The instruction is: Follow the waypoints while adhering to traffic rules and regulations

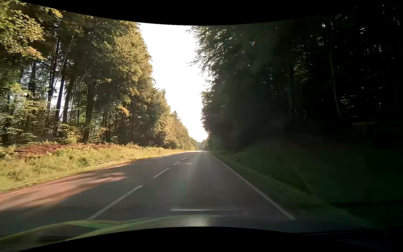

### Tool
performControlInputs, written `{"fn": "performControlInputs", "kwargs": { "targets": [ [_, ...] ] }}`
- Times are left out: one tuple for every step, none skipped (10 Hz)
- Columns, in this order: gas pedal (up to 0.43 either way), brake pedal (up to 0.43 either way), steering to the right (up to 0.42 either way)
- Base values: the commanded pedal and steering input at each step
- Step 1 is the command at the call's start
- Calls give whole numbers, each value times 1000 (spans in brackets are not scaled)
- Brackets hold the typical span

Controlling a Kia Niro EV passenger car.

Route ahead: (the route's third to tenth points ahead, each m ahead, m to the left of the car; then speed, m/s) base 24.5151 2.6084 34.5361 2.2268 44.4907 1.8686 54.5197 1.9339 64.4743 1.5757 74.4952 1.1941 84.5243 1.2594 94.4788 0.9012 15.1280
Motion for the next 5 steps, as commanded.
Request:
{"fn": "performControlInputs", "kwargs": {
  "targets": [
    [287,0,3],
    [287,0,6],
    [287,0,10],
    [287,0,11],
    [287,0,6]
  ]
}}
